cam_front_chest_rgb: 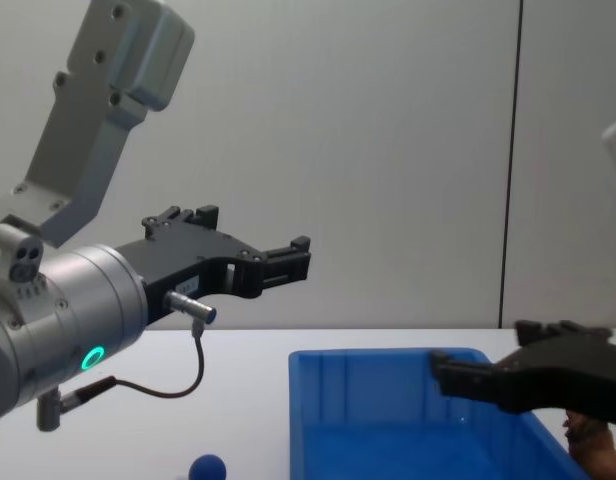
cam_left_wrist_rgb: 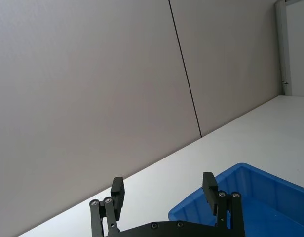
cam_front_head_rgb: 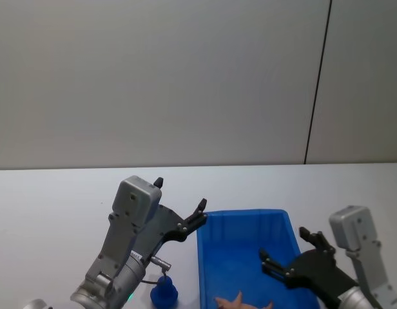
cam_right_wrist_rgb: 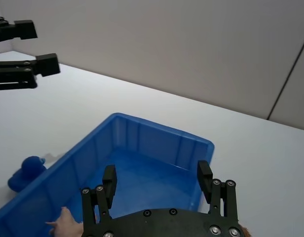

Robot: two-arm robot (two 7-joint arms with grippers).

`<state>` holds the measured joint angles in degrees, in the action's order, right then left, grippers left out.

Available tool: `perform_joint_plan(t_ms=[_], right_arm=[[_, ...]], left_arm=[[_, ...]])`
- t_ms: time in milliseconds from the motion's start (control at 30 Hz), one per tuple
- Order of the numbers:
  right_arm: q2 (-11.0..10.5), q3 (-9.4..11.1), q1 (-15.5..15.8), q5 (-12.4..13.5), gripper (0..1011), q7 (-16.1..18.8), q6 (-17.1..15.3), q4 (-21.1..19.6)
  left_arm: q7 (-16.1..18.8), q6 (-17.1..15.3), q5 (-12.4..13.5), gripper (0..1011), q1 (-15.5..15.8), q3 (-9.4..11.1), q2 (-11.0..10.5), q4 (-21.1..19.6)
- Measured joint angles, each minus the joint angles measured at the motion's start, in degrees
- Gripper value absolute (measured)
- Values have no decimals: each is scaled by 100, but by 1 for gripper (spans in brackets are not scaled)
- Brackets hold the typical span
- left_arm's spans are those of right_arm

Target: Pick up the two dolls from the table and place them into the box.

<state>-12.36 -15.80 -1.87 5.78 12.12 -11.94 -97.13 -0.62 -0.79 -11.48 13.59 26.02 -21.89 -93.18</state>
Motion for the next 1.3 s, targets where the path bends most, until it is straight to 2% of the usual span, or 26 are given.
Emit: perform_joint_plan(t_ms=[300, 667, 967, 1300], right_arm=[[-215, 129, 350, 29, 1001, -527, 56, -311], [-464, 304, 728, 112, 1001, -1059, 82, -495], [-561, 387, 914, 141, 1001, -1252, 123, -465], [-556, 413, 960, 183, 1001, -1235, 233, -239]], left_arm=[[0, 0, 0, 1001, 0, 0, 0, 0], [0, 0, 0, 1002, 0, 0, 0, 0], [0, 0, 0, 1002, 0, 0, 0, 0], [0, 0, 0, 1002, 0, 0, 0, 0]])
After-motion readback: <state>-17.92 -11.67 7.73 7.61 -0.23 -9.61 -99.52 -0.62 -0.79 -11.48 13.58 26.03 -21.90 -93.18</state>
